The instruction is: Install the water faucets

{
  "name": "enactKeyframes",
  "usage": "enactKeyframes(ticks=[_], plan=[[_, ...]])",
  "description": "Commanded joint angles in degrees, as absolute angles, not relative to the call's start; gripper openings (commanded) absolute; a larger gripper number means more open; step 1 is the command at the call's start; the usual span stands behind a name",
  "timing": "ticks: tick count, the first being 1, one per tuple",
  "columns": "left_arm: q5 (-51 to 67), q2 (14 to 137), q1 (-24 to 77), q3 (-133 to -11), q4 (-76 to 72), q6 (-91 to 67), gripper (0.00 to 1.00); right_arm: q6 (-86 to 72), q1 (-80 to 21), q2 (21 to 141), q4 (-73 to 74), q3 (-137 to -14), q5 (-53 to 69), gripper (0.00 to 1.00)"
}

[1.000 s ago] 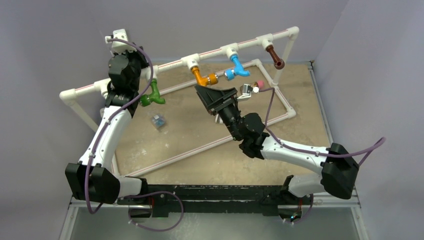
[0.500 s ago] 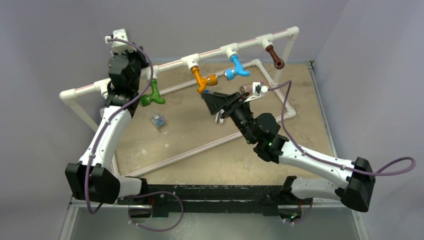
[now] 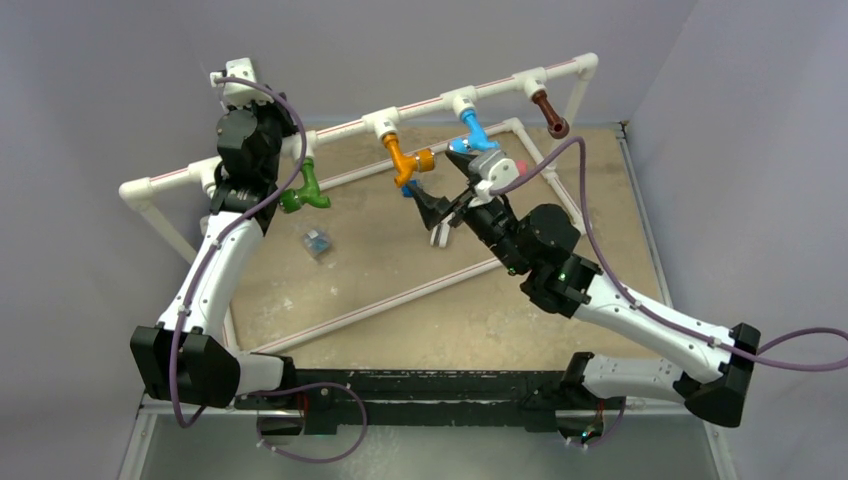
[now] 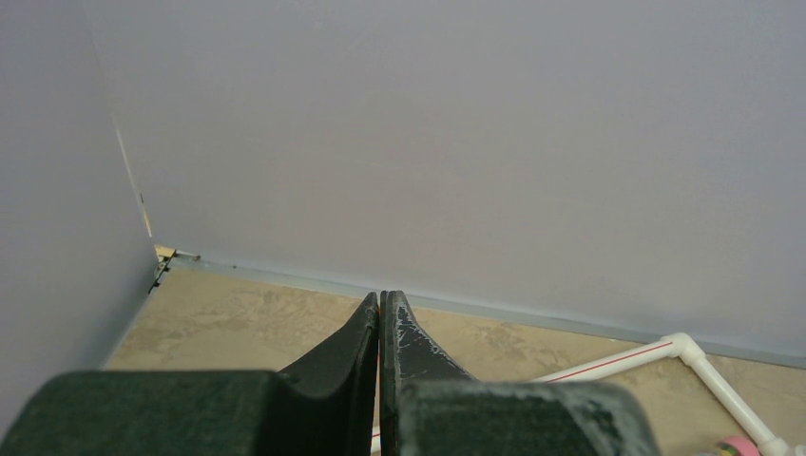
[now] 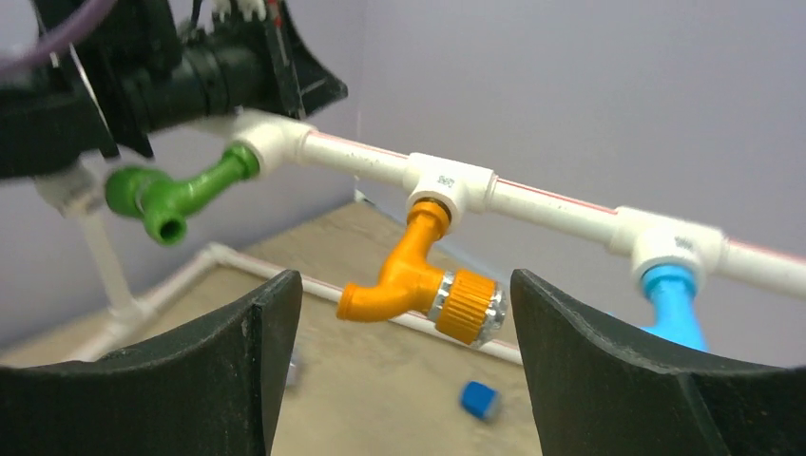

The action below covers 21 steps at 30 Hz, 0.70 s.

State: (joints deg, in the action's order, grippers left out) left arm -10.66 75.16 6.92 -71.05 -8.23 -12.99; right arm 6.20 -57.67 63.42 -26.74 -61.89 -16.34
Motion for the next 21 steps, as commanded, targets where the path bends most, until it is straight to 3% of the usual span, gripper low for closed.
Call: enactKeyframes(ticks=[1,5,8,21], plan=[[-8.44,79.27,7.03,-66.71,5.44,-13.1,0.0,31.19,-58.12,62.15,-22.77,-64.49,-8.49,0.82],[-8.35,79.36,7.03,-66.71,5.41,-13.05,0.0,47.14,-61.05,62.81,-19.7,-64.78,-8.1,0.84],[-8.39,79.37,7.03,-66.71,5.42,-13.01,0.0,59.5,-64.7,64.77,-19.16,-64.6,-14.62,0.85],[-8.42,79.54,7.03,-66.8,5.41,-12.92,0.0,88.43,-66.84,75.41,-41.4,-58.54,-28.44,0.86]])
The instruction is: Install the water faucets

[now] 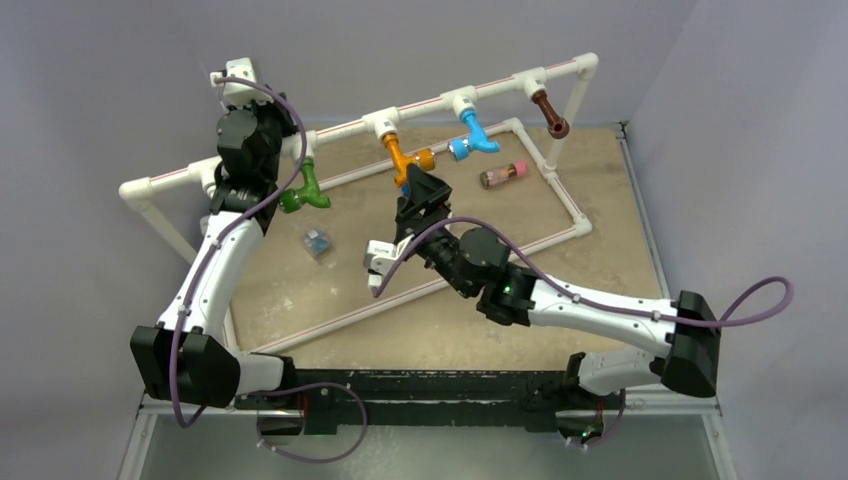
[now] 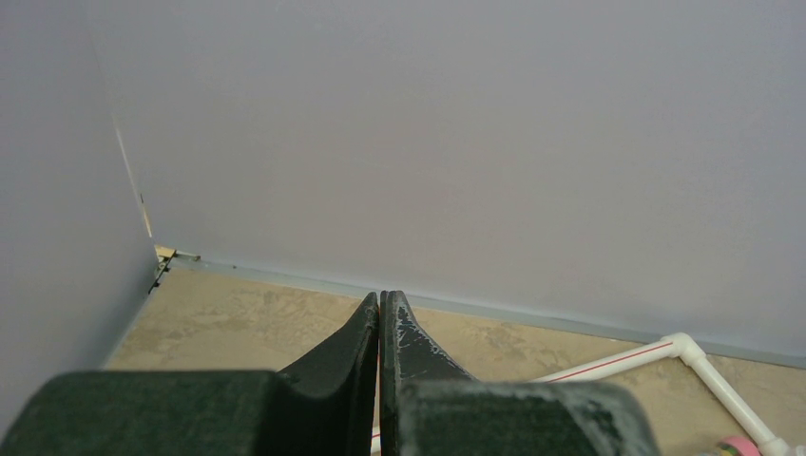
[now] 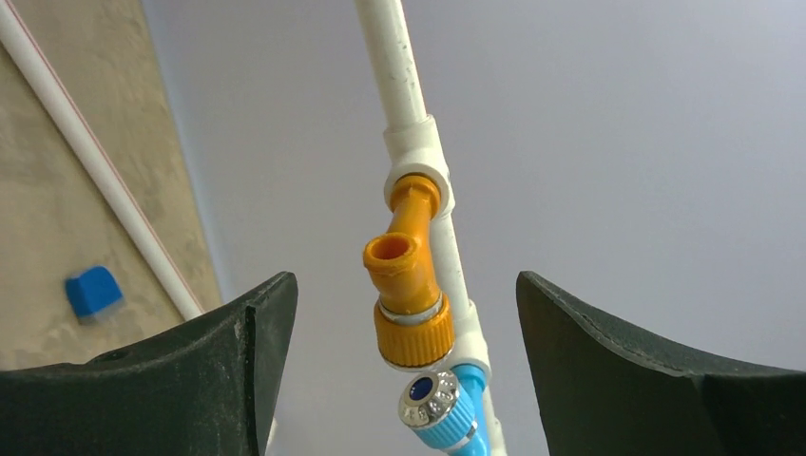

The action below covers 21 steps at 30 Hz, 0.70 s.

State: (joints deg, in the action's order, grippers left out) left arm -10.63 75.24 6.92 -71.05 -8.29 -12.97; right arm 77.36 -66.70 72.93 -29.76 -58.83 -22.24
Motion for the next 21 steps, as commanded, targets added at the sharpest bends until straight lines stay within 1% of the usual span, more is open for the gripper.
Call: enactKeyframes(ticks=[1,8,10,14,17,21], plan=[[-8.44,79.52,7.03,-66.8,5.4,-12.92,0.0,88.95,-66.84,76.62,-42.84,-58.83,-28.87,0.85],[-8.35,79.69,7.03,-66.79,5.36,-12.88,0.0,88.94,-65.57,83.08,-47.22,-62.34,-30.52,0.83],[-8.35,79.72,7.03,-66.8,5.43,-12.9,0.0,88.79,-64.83,84.41,-48.14,-63.15,-31.2,0.81],[-8.42,79.72,7.0,-66.8,5.38,-12.91,0.0,87.46,-63.81,86.04,-48.06,-64.7,-31.73,0.71],[-8.37,79.72,6.94,-66.8,5.37,-12.83,0.0,86.89,-63.17,86.93,-48.5,-65.5,-32.43,0.68],[-8.35,79.79,6.94,-66.8,5.39,-12.92,0.0,86.16,-62.54,87.57,-48.58,-66.21,-32.76,0.62]])
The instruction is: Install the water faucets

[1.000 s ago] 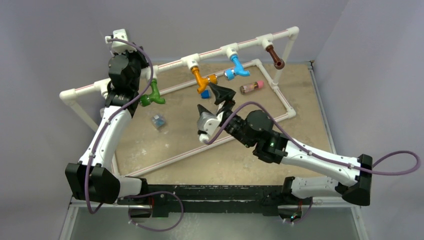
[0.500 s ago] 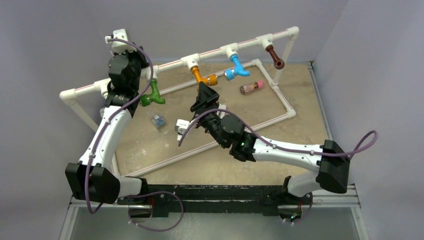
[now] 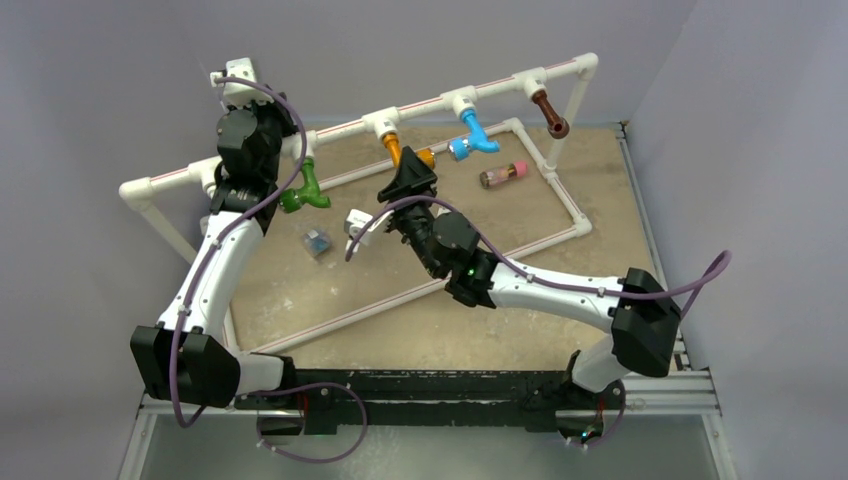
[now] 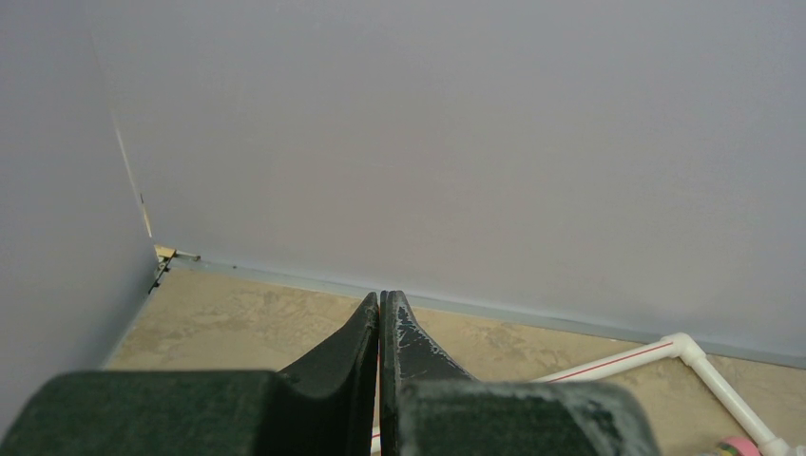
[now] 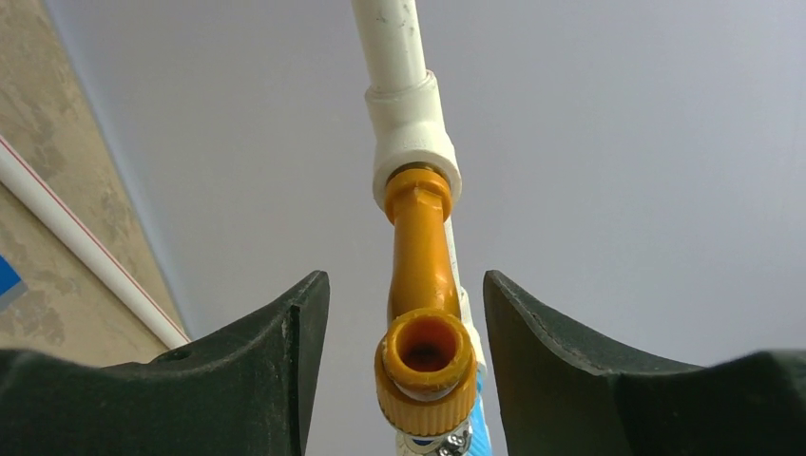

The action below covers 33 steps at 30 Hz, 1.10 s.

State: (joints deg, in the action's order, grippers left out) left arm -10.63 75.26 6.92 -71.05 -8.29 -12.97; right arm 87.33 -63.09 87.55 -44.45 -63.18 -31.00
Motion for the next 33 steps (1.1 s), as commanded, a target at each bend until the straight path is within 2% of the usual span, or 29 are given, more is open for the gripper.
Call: enactKeyframes(ticks=[1,5,7,9,10,14,17,21,33], plan=[[-8.35,79.76,6.88,-66.8,5.32,-12.92,0.0,85.95,-62.57,87.69,-48.54,-66.26,-32.78,0.58],[-8.18,79.8,6.77,-66.8,5.36,-12.99,0.0,85.38,-62.58,87.93,-49.08,-66.15,-33.41,0.37],[-8.09,79.79,6.69,-66.8,5.38,-13.01,0.0,84.54,-62.58,88.1,-50.2,-65.86,-34.46,0.23],[-8.04,79.8,6.68,-66.8,5.38,-13.09,0.0,81.97,-62.58,88.42,-50.96,-65.94,-35.4,0.04],[-8.01,79.8,6.6,-66.8,5.43,-13.1,0.0,80.06,-62.62,88.67,-50.97,-66.23,-35.83,0.0],[-7.91,79.8,6.59,-66.88,5.53,-13.1,0.0,68.66,-63.81,90.66,-50.79,-67.76,-39.05,0.0],[-7.84,79.85,6.5,-66.9,5.46,-13.18,0.0,52.76,-64.81,90.86,-48.66,-68.36,-38.98,0.0],[-7.82,79.8,6.47,-66.88,5.54,-13.18,0.0,25.41,-64.78,89.3,-44.51,-68.39,-32.5,0.0],[-7.58,79.63,6.42,-66.97,5.71,-13.27,0.0,-26.81,-61.16,86.89,-49.52,-66.07,-23.7,0.0]])
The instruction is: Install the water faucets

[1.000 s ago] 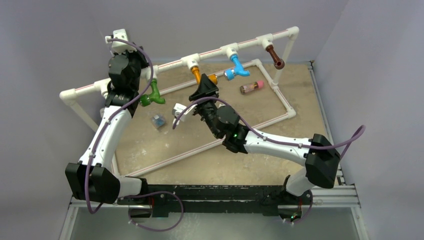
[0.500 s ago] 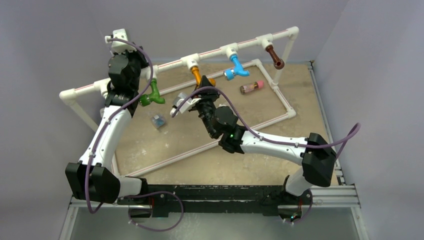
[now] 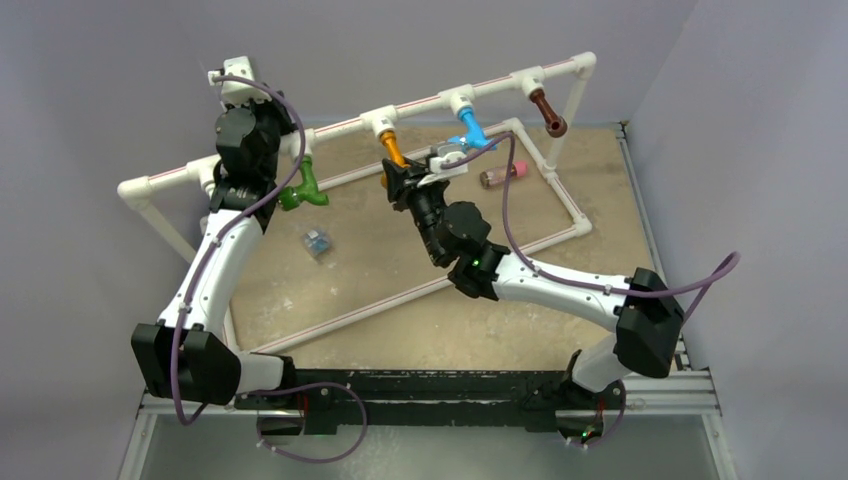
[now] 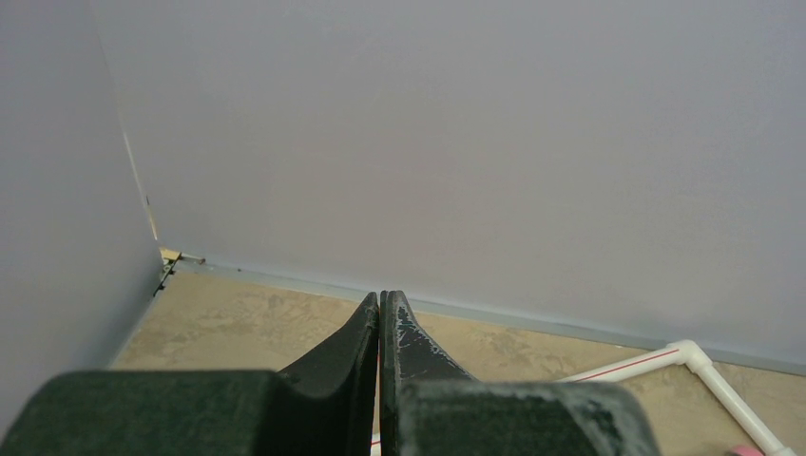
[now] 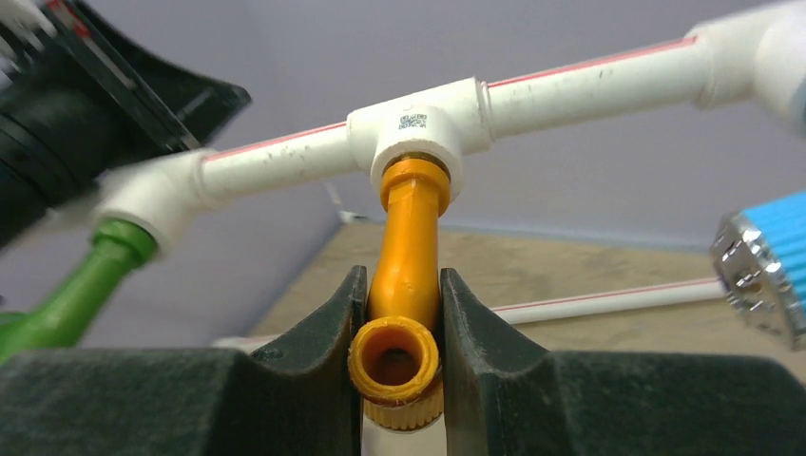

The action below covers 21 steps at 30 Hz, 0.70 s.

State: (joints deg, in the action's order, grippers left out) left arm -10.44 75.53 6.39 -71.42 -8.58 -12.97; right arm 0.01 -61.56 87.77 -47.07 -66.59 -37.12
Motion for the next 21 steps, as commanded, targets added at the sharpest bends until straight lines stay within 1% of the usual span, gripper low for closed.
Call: enactKeyframes(ticks=[1,5,8,15,17,21], plan=[[-7.56,79.63,6.42,-66.97,5.71,-13.27,0.0,-30.34,-60.6,86.51,-50.62,-65.35,-22.98,0.0],[-7.34,79.53,6.42,-66.97,5.71,-13.43,0.0,-46.07,-57.74,84.93,-55.64,-62.23,-19.13,0.0],[-7.21,79.41,6.42,-67.04,5.8,-13.49,0.0,-57.15,-56.2,84.32,-56.81,-61.5,-17.16,0.0],[-6.92,79.37,6.42,-66.97,5.8,-13.69,0.0,-71.4,-55.19,83.18,-59.19,-62.35,-15.53,0.0],[-6.93,79.37,6.42,-66.97,5.82,-13.71,0.0,-75.2,-54.94,82.86,-60.8,-62.04,-14.61,0.06],[-6.82,79.28,6.42,-67.0,5.84,-13.71,0.0,-79.99,-54.65,81.78,-63.38,-60.97,-13.57,0.09]])
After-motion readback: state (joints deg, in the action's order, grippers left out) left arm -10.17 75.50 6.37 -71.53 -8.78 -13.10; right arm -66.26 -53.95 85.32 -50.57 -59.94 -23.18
